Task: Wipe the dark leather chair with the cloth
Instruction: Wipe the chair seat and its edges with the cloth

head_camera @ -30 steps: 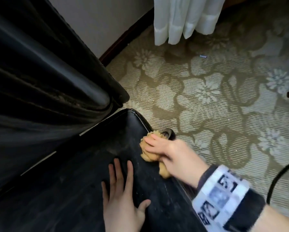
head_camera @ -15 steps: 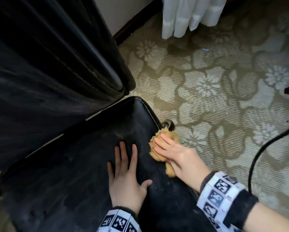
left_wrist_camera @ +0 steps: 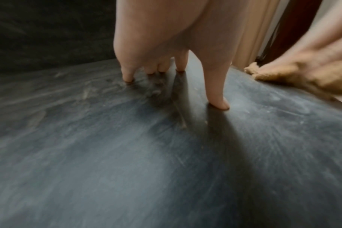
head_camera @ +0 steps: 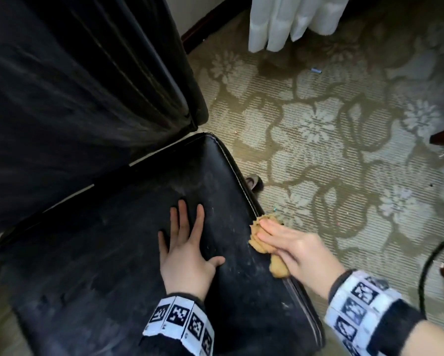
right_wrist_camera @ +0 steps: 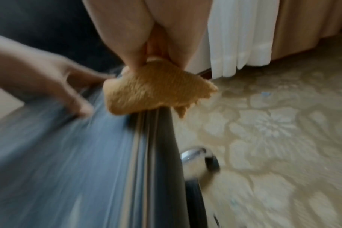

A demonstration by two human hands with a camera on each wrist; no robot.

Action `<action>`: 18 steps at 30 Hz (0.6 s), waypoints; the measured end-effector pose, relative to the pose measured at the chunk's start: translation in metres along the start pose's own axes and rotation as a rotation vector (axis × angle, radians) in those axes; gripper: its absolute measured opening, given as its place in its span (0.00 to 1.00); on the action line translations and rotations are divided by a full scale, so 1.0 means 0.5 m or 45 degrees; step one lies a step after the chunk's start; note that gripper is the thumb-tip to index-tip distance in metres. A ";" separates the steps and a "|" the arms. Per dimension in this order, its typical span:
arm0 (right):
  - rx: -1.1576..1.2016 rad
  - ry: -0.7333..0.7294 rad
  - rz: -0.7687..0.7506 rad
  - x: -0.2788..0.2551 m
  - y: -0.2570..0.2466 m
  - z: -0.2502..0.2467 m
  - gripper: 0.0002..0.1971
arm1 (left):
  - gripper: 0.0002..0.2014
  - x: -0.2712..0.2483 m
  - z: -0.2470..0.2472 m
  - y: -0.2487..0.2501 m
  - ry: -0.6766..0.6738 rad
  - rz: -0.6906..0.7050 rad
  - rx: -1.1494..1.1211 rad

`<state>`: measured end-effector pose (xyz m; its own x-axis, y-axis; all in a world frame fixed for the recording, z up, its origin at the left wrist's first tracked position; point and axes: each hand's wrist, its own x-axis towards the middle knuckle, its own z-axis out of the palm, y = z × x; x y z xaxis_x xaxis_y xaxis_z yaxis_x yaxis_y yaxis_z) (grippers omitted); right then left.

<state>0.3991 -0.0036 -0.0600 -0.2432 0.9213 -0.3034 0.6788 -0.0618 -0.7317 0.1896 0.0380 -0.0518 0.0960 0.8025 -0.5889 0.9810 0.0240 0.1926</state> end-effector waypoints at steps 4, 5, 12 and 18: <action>0.074 0.288 0.042 0.118 -0.019 -0.013 0.23 | 0.52 -0.014 0.011 0.006 0.068 0.028 -0.062; 0.043 0.296 0.043 0.126 -0.027 0.012 0.23 | 0.51 -0.018 0.014 0.005 0.075 0.048 -0.097; 0.092 0.133 0.009 -0.032 0.008 0.078 0.28 | 0.50 -0.014 0.029 -0.005 0.066 0.098 -0.159; 0.285 0.259 0.253 -0.025 0.001 0.035 0.24 | 0.49 -0.014 0.024 -0.002 0.056 0.103 -0.165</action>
<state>0.3906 -0.0220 -0.0674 0.0364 0.9390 -0.3421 0.5246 -0.3093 -0.7931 0.1898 0.0253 -0.0574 0.1636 0.8304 -0.5327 0.9401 0.0324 0.3393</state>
